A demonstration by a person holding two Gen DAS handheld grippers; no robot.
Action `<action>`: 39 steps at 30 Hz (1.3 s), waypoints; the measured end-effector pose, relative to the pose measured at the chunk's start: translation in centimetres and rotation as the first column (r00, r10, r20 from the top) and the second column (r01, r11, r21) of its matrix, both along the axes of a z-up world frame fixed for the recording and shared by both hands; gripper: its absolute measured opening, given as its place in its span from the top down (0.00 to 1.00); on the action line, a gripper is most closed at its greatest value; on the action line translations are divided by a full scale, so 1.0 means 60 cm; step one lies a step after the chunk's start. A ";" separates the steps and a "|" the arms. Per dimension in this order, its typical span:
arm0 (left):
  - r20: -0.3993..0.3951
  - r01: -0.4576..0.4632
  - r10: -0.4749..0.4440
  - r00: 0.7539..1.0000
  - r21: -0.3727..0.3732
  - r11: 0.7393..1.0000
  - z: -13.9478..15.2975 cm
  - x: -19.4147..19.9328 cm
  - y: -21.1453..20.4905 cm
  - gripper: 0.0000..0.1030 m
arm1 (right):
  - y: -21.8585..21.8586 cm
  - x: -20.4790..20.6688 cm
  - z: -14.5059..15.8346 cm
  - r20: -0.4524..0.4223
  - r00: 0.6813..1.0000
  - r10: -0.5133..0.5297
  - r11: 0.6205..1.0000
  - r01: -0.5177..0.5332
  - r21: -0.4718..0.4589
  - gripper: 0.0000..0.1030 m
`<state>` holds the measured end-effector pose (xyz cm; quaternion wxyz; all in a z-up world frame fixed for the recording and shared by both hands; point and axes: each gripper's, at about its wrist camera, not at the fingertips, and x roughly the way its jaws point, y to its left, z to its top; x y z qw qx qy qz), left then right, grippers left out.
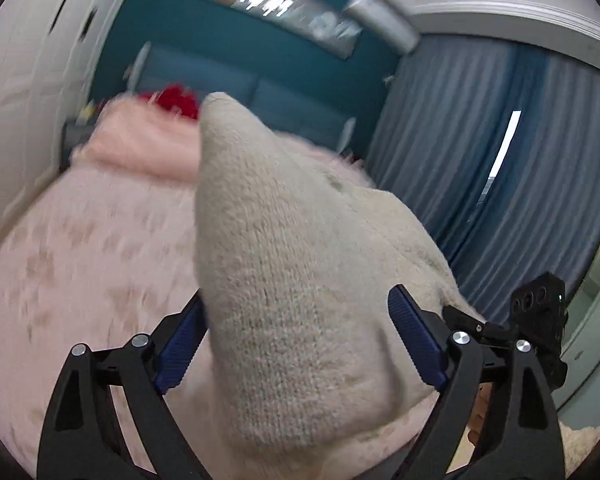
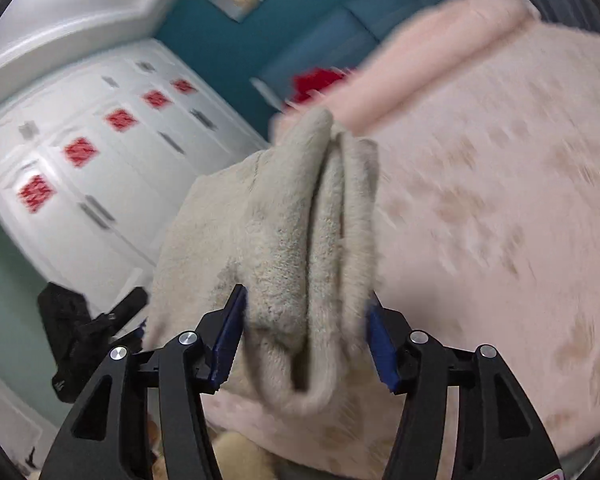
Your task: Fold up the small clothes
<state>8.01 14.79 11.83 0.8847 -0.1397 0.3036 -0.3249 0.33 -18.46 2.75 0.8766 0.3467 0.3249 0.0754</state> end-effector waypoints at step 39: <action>-0.360 -0.206 0.275 0.892 0.218 0.954 -0.266 0.068 0.020 0.41 | 0.064 0.085 -0.059 -0.138 0.990 -0.007 0.951 -0.036 -0.307 0.68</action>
